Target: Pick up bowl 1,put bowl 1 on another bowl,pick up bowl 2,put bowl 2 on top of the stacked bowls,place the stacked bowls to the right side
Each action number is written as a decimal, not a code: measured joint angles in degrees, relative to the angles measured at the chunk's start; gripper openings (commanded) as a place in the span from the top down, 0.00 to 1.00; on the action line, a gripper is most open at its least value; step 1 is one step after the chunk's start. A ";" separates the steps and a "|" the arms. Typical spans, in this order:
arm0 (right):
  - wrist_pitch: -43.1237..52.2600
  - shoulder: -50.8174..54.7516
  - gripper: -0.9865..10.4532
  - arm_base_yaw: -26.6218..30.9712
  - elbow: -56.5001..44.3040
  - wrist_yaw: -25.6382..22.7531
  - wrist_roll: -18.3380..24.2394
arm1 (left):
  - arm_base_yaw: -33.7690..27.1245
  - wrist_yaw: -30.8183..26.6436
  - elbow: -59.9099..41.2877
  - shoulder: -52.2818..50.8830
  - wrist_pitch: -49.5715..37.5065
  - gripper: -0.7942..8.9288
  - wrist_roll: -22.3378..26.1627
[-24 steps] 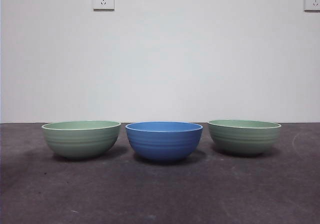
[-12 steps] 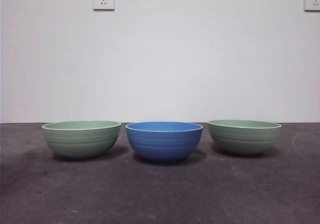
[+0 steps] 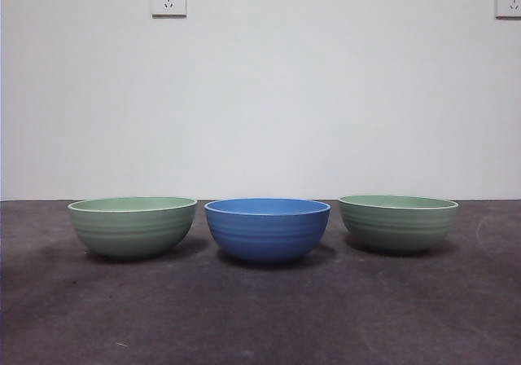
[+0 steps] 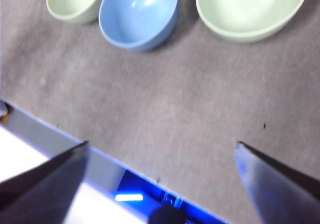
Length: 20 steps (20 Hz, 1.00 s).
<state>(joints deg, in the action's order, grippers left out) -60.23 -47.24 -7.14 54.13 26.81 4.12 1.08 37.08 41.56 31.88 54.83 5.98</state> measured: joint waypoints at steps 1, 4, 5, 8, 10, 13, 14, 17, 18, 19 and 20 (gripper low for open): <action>1.20 -0.55 0.42 0.00 0.00 0.04 -0.90 | 0.02 -0.02 0.00 0.00 0.00 0.28 0.15; 5.44 -2.82 0.42 0.00 0.04 -0.83 -2.82 | 0.02 0.02 0.00 0.00 -0.02 0.28 -0.09; 6.91 -3.87 0.42 0.00 0.09 -1.64 -3.50 | 0.02 0.02 0.00 0.00 0.00 0.28 -0.09; 10.84 -7.67 0.42 0.00 0.09 -4.61 -5.31 | 0.02 0.02 0.00 0.00 -0.02 0.28 -0.09; 13.57 -10.67 0.42 0.00 0.09 -6.29 -6.23 | 0.00 0.02 0.00 0.00 -0.02 0.28 -0.09; 17.99 -15.80 0.42 0.00 0.09 -8.72 -7.30 | 0.02 0.02 0.00 0.00 -0.02 0.28 -0.09; 19.54 -17.73 0.42 0.00 0.09 -9.09 -7.56 | 0.02 0.02 0.00 0.00 -0.02 0.28 -0.09; 23.78 -23.28 0.42 0.00 0.26 -9.90 -8.26 | 0.02 0.02 0.00 0.00 0.00 0.28 -0.09; 25.07 -24.92 0.42 0.00 0.35 -10.51 -8.50 | 0.02 0.02 0.00 0.00 -0.02 0.28 -0.09; 26.51 -26.62 0.42 0.00 0.42 -11.06 -8.74 | 0.02 0.02 0.00 0.00 0.00 0.28 -0.09; 28.33 -28.76 0.42 0.00 0.48 -11.96 -8.90 | 0.02 0.02 0.00 0.00 0.02 0.28 -0.09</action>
<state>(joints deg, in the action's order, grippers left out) -31.90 -76.01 -7.14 54.61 14.85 -4.78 1.10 37.10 41.56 31.88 54.85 5.89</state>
